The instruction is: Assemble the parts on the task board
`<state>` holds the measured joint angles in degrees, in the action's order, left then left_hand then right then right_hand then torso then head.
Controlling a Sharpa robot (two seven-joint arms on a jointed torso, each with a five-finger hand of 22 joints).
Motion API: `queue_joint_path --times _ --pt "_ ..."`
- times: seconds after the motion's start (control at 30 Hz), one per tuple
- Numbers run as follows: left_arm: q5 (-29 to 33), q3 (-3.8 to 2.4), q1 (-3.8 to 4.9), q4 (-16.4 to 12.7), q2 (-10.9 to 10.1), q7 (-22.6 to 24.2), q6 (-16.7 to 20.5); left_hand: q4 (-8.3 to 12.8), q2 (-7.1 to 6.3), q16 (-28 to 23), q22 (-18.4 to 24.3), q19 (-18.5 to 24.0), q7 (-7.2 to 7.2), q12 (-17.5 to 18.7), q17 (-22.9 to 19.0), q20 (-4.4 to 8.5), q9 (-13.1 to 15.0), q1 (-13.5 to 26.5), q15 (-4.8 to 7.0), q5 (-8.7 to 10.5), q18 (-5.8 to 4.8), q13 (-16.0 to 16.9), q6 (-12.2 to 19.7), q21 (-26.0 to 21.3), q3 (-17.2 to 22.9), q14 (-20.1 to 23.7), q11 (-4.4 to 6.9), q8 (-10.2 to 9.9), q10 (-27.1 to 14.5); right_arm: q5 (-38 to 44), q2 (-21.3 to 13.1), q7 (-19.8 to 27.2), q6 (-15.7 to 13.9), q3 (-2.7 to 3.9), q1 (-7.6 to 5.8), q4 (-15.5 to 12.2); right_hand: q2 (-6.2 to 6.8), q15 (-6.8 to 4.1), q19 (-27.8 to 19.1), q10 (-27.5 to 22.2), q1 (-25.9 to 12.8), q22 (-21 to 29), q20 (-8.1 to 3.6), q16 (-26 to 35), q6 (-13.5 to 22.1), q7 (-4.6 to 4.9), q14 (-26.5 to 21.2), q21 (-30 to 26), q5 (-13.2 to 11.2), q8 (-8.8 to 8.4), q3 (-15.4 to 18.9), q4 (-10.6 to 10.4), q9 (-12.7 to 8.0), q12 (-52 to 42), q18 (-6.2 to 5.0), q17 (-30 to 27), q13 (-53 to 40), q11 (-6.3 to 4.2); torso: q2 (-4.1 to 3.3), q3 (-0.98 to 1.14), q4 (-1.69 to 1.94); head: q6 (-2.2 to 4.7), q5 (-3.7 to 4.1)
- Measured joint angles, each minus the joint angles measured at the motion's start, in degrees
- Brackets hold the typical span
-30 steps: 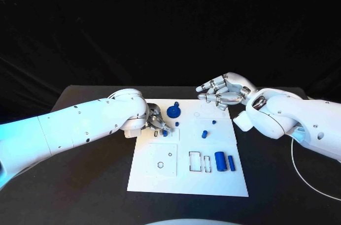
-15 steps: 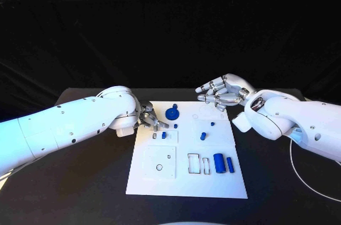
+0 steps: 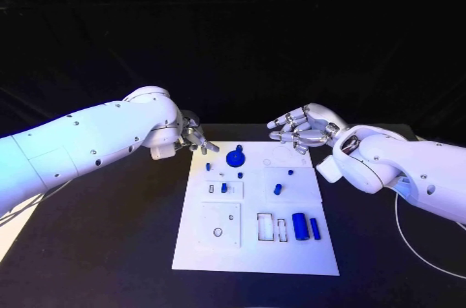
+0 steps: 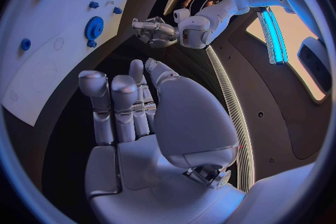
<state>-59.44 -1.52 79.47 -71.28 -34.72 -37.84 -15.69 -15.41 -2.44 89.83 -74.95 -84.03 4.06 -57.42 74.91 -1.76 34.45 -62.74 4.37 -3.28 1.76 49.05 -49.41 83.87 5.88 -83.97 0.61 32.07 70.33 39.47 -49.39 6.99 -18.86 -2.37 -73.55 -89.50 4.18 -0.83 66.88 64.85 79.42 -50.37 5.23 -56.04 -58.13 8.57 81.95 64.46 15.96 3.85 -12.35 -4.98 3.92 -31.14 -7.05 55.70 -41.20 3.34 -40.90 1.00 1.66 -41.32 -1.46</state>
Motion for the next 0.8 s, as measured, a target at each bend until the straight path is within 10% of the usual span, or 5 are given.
queue_joint_path --times 0.3,0.8 --pt "-0.49 1.56 0.44 8.16 4.20 0.12 -2.32 -1.25 -0.61 0.00 0.00 0.20 0.01 -0.72 0.00 -0.20 -1.38 0.49 0.00 0.00 0.01 0.67 -0.66 0.00 -3.43 0.00 -0.30 -0.68 0.30 0.05 0.69 0.02 0.06 0.00 0.00 0.22 0.00 -0.19 0.00 0.00 0.00 0.00 0.00 0.00 0.00 0.00 -0.18 0.00 0.02 0.00 -0.15 -0.15 0.00 0.00 0.00 0.00 0.06 0.00 -0.18 -0.22 -0.25 0.58 -0.43" --pt "-0.72 2.44 -0.24 12.49 6.20 0.72 -5.93 -1.26 0.44 0.00 0.01 0.20 -0.52 -1.49 -0.01 -0.20 -1.74 0.88 0.01 0.00 0.01 1.16 -2.18 0.22 -5.18 0.00 -0.30 -0.68 0.73 0.10 1.07 0.25 0.38 0.00 0.01 0.16 0.00 0.02 -0.19 -0.19 0.00 0.50 0.21 0.35 0.19 0.18 -0.38 -0.55 0.37 0.00 -0.33 -0.01 0.00 0.00 0.00 -0.10 0.11 0.21 -0.26 -0.30 -0.30 0.41 -0.74"
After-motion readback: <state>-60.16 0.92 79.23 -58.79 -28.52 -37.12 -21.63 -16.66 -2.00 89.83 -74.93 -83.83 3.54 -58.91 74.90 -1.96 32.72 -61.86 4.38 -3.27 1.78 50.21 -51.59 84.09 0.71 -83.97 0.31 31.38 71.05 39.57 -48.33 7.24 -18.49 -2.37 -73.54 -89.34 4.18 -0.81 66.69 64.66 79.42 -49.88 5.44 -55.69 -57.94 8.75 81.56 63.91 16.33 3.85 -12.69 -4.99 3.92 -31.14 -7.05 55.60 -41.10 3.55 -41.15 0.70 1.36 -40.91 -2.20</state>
